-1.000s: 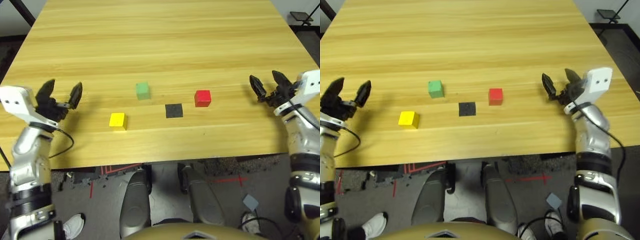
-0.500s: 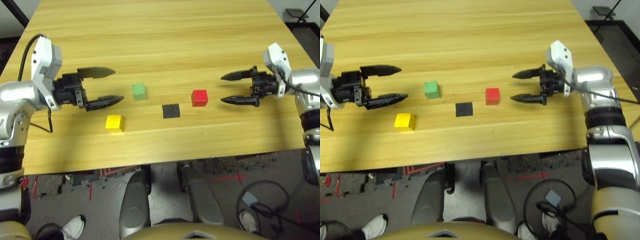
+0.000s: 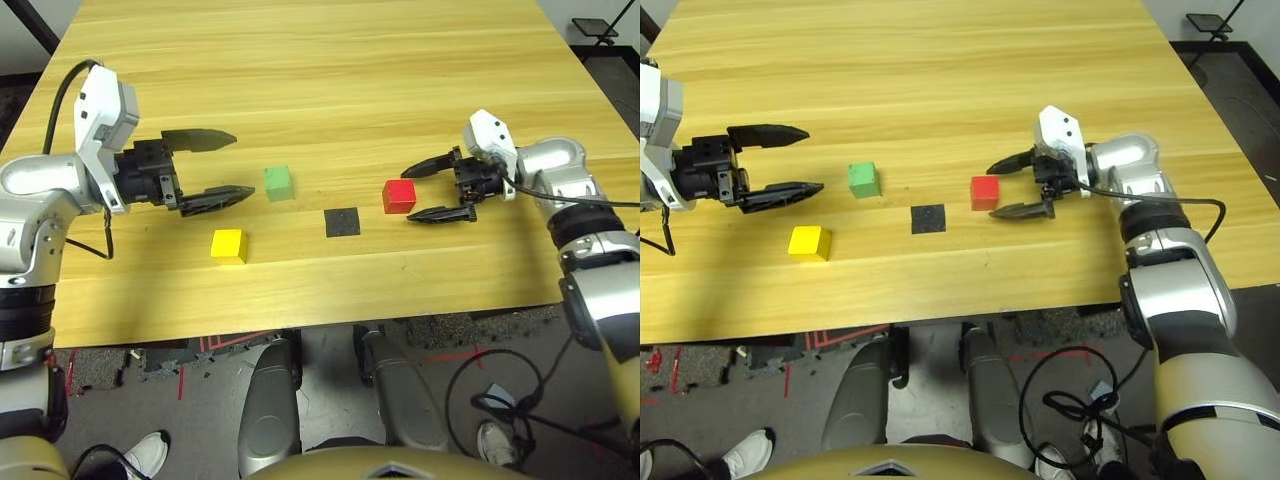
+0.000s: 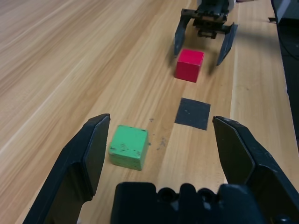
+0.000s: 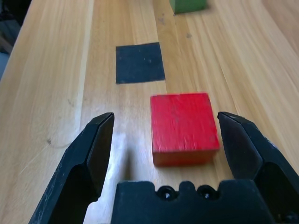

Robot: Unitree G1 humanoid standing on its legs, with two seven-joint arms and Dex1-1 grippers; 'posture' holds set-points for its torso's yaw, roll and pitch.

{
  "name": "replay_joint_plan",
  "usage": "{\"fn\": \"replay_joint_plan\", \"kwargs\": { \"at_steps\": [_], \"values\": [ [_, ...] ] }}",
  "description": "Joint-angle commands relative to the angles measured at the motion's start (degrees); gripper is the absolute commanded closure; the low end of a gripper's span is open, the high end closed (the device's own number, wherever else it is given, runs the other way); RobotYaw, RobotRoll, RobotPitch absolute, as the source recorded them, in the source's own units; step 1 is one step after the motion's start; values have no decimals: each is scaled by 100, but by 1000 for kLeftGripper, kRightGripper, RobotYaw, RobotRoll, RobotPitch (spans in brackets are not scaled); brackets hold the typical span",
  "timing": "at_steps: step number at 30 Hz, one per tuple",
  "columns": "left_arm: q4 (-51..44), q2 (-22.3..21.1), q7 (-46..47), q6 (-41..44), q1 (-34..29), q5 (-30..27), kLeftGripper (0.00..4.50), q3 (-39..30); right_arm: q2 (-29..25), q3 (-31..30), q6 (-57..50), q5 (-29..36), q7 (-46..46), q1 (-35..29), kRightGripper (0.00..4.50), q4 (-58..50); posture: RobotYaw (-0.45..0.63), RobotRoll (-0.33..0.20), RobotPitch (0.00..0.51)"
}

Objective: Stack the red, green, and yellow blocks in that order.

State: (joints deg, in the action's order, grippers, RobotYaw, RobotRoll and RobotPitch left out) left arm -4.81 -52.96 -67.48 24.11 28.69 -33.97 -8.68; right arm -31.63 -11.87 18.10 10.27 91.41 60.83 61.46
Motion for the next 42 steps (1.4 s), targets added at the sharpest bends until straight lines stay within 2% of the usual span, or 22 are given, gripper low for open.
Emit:
{"fn": "replay_joint_plan", "kwargs": {
  "at_steps": [1,3,6,11,12,16,25,34,42],
  "values": [
    [-285,-21,108,124,-221,-40,30,-156,101,99,255,-277,-77,49,0,303,100,-119,226],
    [-362,-17,156,158,-277,-54,30,-191,146,124,365,-359,-145,64,0,381,102,-119,225],
    [-458,1,225,190,-325,-56,0,-207,203,167,513,-472,-280,91,606,458,114,-117,225],
    [-530,3,286,239,-350,-69,0,-219,150,219,577,-705,-544,208,2387,511,114,-117,225],
    [-531,-2,289,244,-353,-63,0,-217,140,261,547,-700,-546,254,2457,507,114,-117,225],
    [-509,-26,270,253,-361,-49,0,-211,279,309,244,-546,-178,275,2441,7,107,-120,224],
    [-311,48,222,210,3,112,0,93,958,94,-847,-362,-169,-626,2441,-1759,133,-119,228],
    [-133,79,219,125,259,385,0,288,1192,54,-790,-561,-667,-565,2441,-1520,172,-117,237],
    [-235,97,268,208,267,488,0,348,1275,15,-790,-591,-745,-529,2441,-1452,187,-121,245]
  ]
}}
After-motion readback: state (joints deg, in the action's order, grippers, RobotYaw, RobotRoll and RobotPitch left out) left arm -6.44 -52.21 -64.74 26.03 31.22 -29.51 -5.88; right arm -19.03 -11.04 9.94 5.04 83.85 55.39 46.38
